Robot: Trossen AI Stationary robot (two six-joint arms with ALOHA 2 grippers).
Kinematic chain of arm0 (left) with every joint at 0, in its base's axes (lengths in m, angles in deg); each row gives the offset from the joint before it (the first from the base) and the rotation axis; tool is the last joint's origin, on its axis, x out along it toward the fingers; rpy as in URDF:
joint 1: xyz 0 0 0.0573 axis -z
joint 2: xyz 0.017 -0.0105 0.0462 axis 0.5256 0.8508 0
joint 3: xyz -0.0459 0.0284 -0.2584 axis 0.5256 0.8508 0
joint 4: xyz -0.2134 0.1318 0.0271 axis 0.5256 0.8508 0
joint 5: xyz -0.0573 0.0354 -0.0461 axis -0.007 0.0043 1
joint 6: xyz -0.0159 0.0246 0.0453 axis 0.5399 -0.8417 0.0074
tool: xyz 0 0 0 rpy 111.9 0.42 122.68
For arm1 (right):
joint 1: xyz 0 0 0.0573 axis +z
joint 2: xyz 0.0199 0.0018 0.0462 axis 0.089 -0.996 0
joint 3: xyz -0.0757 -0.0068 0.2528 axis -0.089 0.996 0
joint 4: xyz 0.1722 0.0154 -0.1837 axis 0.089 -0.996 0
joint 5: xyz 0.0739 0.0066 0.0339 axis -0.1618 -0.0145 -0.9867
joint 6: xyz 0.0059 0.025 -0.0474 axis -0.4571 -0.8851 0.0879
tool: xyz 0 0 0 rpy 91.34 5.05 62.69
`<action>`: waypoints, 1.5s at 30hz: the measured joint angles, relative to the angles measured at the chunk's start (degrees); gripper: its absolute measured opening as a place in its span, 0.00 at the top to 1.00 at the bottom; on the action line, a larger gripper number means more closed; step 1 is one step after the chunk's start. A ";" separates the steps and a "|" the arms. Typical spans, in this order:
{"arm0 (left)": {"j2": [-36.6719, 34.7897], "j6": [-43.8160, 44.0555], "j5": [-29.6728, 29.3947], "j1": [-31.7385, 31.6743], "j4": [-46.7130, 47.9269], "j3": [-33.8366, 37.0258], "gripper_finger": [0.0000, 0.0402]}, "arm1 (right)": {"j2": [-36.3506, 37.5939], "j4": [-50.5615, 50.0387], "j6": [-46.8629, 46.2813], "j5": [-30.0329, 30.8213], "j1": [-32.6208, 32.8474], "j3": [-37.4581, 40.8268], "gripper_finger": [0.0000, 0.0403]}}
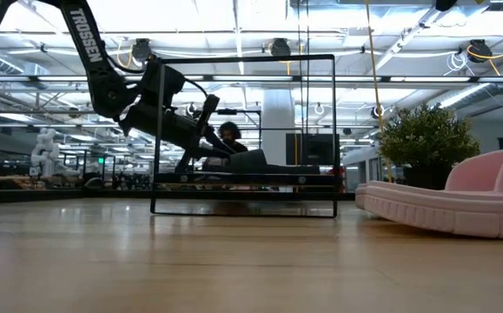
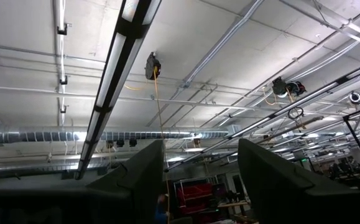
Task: Pick and place slides into the shelf
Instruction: Put the black slides on the shelf
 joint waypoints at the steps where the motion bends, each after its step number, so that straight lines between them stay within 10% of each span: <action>1: 0.00 -0.15 0.00 0.00 0.63 -0.07 1.00 | 0.00 0.00 0.00 0.00 0.00 0.00 0.51; 45: -0.11 -8.45 0.86 0.19 12.17 -6.10 0.94 | 0.00 0.02 -0.22 -0.20 0.00 0.00 0.51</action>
